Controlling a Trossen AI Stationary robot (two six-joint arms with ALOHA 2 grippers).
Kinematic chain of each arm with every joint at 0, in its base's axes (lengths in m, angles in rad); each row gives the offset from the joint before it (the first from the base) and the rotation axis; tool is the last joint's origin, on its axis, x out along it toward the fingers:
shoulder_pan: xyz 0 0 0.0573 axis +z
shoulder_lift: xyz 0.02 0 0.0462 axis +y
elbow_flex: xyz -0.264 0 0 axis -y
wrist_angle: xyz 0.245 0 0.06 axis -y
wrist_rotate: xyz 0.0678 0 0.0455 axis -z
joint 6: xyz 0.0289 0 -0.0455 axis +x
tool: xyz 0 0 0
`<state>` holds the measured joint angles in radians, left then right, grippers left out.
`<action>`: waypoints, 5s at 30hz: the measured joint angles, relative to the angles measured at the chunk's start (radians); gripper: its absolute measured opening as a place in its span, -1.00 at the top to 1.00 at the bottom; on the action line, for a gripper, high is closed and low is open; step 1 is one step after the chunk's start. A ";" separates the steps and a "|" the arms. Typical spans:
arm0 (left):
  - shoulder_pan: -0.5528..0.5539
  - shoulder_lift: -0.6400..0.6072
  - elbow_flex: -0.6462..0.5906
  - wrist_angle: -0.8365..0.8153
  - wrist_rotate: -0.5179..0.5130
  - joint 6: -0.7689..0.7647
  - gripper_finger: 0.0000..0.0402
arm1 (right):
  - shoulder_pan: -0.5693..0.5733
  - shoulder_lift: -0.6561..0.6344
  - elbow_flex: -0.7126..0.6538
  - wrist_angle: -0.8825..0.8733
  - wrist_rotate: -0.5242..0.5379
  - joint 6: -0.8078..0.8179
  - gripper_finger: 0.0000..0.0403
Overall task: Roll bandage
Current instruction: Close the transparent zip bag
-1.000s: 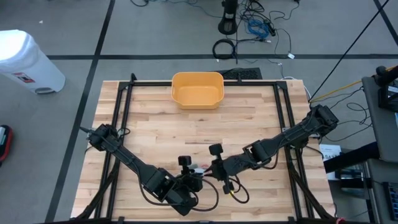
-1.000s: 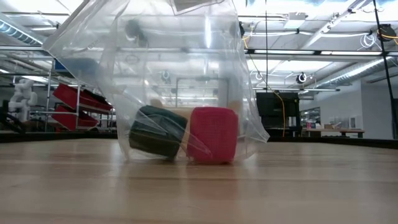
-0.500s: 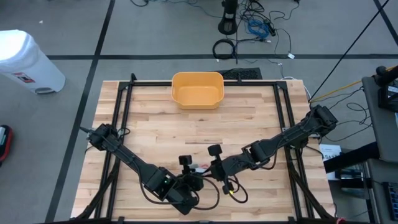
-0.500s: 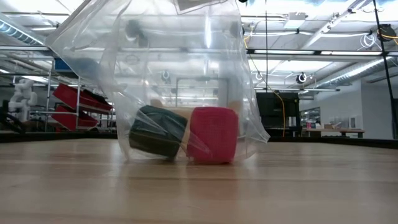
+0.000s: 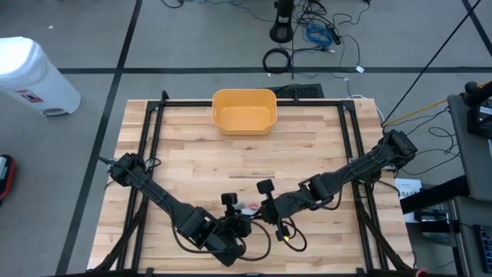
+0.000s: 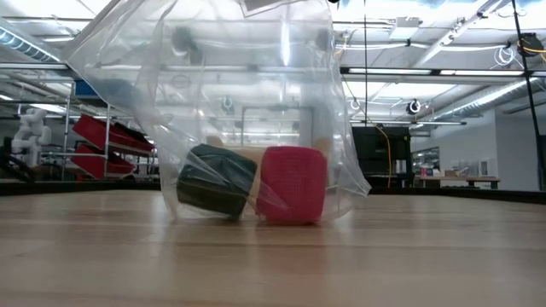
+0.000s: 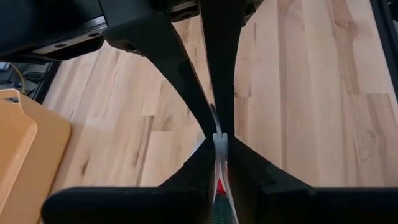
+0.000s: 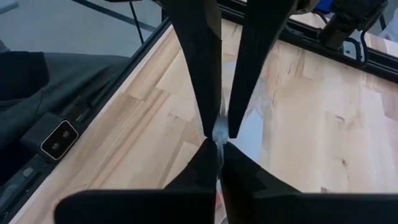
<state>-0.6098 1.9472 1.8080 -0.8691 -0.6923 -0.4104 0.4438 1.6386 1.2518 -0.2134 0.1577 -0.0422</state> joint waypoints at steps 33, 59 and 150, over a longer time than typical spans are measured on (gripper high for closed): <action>-0.009 0.000 0.000 0.006 -0.005 0.015 0.94 | 0.000 0.000 0.000 -0.017 0.029 0.000 1.00; 0.002 0.000 0.000 0.007 -0.048 0.050 0.39 | 0.000 -0.001 0.000 -0.023 0.027 0.000 1.00; -0.040 0.006 0.000 -0.122 -0.026 -0.082 0.85 | 0.035 0.016 0.000 0.064 0.109 0.014 0.11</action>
<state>-0.6496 1.9530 1.8076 -0.9911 -0.7185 -0.4921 0.4787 1.6542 1.2514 -0.1497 0.2668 -0.0285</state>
